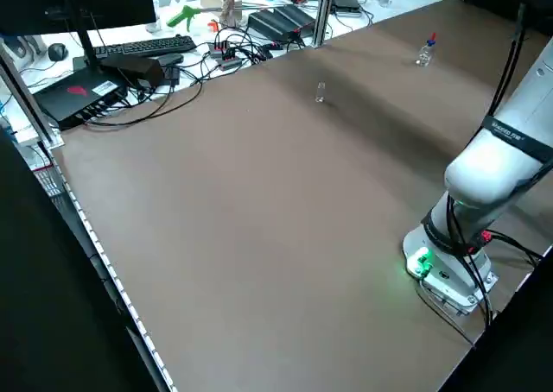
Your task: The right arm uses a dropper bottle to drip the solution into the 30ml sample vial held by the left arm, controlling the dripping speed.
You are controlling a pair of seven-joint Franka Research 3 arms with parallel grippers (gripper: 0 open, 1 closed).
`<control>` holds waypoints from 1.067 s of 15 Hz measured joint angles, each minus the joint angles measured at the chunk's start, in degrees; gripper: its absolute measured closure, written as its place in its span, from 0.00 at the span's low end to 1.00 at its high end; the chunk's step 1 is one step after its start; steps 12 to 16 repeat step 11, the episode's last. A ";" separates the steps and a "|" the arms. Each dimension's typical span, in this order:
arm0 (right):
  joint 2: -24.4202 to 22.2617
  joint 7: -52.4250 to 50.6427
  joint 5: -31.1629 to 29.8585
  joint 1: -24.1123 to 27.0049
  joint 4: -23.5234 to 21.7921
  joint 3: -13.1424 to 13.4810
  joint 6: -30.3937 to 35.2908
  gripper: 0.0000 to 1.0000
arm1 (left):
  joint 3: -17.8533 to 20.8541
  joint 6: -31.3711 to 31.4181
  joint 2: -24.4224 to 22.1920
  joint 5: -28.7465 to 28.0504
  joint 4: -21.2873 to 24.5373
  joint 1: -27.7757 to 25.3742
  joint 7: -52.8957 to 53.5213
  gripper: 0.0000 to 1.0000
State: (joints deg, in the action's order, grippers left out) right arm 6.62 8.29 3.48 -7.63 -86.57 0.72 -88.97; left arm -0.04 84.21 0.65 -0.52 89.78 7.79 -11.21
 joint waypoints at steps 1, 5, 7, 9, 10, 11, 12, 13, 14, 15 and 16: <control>-0.53 0.00 -0.19 0.00 -0.05 -0.09 0.36 0.00 | 0.00 0.00 0.00 0.00 0.00 0.00 0.00 0.00; -2.06 -0.12 -0.31 -0.01 -0.64 -0.24 0.79 0.00 | 0.00 0.01 0.00 0.00 0.00 0.01 0.00 0.00; -3.22 -0.14 -0.37 0.01 -2.05 -0.21 0.82 0.00 | 0.00 0.01 0.00 0.00 0.00 0.03 0.00 0.00; -4.73 -0.18 -0.46 0.36 -3.43 -0.16 0.82 0.00 | 0.00 0.01 0.00 0.00 0.00 0.05 0.00 0.00; -5.44 -0.82 -0.46 0.68 -3.79 -0.15 0.93 0.00 | 0.00 0.01 0.00 0.00 0.00 0.05 0.00 0.00; -6.18 -1.86 -0.46 0.98 -4.07 -0.11 1.23 0.00 | 0.00 0.01 0.00 0.00 0.00 0.05 0.00 0.00; -6.18 -1.86 -0.46 0.98 -4.07 -0.11 1.23 0.00 | 0.00 0.01 0.00 0.00 0.00 0.05 0.00 0.00; -6.18 -1.86 -0.46 0.98 -4.07 -0.11 1.23 0.00 | 0.00 0.01 0.00 0.00 0.00 0.05 0.00 0.00; -6.18 -1.86 -0.46 0.98 -4.07 -0.11 1.23 0.00 | 0.00 0.01 0.00 0.00 0.00 0.05 0.00 0.00; -6.18 -1.86 -0.46 0.98 -4.07 -0.11 1.23 0.00 | 0.00 0.01 0.00 0.00 0.00 0.05 0.00 0.00; -6.18 -1.86 -0.46 0.98 -4.07 -0.11 1.23 0.00 | 0.00 0.01 0.00 0.00 0.00 0.05 0.00 0.00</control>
